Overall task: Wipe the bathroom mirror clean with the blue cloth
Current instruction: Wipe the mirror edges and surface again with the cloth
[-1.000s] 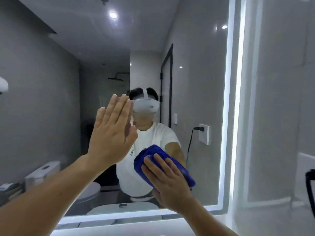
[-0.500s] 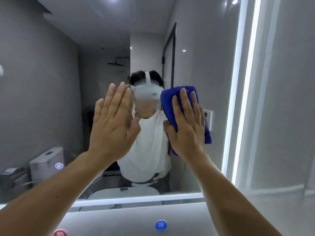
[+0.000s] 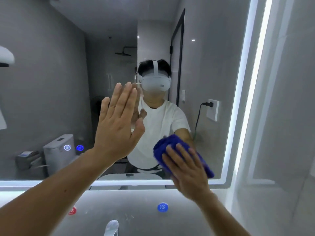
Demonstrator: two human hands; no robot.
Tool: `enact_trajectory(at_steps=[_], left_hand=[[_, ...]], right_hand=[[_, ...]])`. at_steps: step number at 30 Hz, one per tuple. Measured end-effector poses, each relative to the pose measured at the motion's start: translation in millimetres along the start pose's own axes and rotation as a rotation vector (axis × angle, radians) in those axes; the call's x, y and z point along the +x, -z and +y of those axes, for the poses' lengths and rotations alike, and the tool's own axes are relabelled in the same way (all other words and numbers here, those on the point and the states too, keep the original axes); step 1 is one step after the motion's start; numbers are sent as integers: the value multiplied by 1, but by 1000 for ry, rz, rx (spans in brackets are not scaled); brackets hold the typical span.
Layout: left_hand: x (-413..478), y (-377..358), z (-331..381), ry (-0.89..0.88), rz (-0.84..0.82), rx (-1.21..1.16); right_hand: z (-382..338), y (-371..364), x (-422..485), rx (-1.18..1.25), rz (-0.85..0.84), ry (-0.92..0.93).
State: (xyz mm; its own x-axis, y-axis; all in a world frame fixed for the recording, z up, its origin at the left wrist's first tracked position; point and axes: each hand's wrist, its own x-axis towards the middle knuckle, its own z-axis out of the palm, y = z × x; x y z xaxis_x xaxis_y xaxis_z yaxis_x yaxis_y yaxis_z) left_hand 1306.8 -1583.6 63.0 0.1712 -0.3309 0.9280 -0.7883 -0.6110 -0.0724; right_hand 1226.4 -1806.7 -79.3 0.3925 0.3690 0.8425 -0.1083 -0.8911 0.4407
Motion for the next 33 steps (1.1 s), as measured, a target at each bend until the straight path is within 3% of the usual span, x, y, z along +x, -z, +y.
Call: enact_trajectory(at_steps=[5, 7, 11, 15, 18, 22, 24, 29, 31, 33], left_hand=[[-3, 2, -6, 7, 38, -14], [-4, 0, -9, -2, 53, -14], [-9, -13, -7, -11, 50, -30], [-20, -29, 0, -36, 55, -23], [-28, -34, 3, -80, 61, -6], [-30, -35, 2, -66, 68, -1], [-30, -35, 3, -61, 67, -2], [-30, -33, 3, -79, 98, -17], [-30, -33, 1, -61, 97, -23], [-30, -32, -1, -45, 93, -22]], right_hand=[[71, 26, 88, 46, 296, -455], [72, 24, 103, 47, 373, -547], [21, -7, 54, 71, 362, -470], [-40, -36, -46, 44, 73, -250], [-50, -39, -87, -9, -75, -106], [-28, -19, -87, 50, -95, 5], [-1, -6, -73, 77, -6, -72], [38, 2, 4, 82, 289, -621], [10, -8, 22, 63, 324, -680], [-28, -21, 24, 61, 286, -600]])
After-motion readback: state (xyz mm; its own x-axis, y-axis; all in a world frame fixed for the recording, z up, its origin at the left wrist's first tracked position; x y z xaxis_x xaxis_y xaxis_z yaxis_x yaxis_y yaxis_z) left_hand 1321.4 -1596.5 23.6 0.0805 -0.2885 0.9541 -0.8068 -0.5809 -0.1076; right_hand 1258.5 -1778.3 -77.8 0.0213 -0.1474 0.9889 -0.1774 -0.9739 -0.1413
